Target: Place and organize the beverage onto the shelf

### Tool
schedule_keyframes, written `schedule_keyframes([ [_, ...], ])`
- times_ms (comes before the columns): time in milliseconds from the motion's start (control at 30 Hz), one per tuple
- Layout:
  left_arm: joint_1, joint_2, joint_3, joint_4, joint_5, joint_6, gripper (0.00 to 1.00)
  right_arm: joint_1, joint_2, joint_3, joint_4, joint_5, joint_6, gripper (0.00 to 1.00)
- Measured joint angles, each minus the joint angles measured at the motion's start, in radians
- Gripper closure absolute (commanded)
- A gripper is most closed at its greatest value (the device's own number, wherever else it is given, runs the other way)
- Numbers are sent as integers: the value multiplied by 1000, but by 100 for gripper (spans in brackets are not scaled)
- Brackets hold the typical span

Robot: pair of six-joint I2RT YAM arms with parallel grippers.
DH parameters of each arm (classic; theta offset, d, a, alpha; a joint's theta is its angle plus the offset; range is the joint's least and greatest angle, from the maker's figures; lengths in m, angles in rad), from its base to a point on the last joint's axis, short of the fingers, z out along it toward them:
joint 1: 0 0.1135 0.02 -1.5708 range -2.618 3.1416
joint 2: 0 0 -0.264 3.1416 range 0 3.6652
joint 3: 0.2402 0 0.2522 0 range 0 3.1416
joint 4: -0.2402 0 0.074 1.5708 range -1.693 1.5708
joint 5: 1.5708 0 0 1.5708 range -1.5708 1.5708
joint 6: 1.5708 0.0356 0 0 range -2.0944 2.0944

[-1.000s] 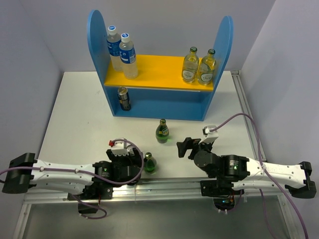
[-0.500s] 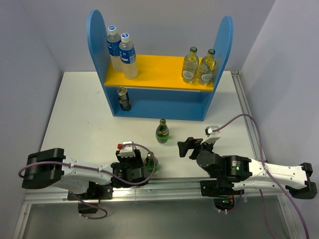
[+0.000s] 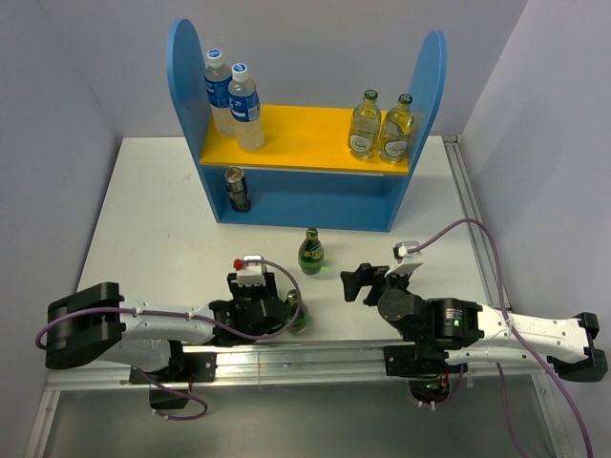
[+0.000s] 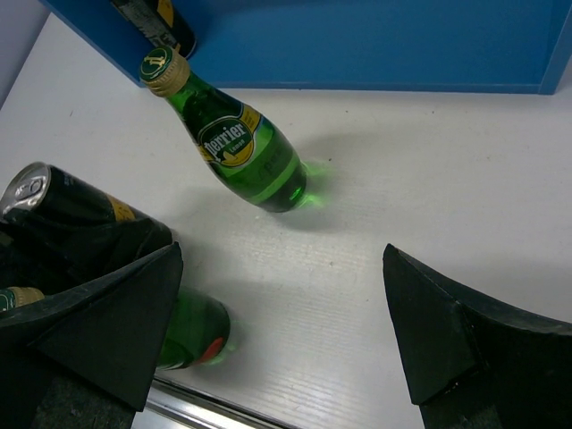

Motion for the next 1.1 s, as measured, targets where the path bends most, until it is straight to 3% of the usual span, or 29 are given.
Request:
schedule_keyframes([
  [400, 315, -46, 11, 353, 238, 410, 100, 0, 5, 0, 19, -2, -29, 0],
  [733, 513, 211, 189, 537, 425, 563, 100, 0, -39, 0, 2, -16, -11, 0],
  [1100, 671, 428, 353, 599, 542, 624, 100, 0, -39, 0, -14, -26, -3, 0],
])
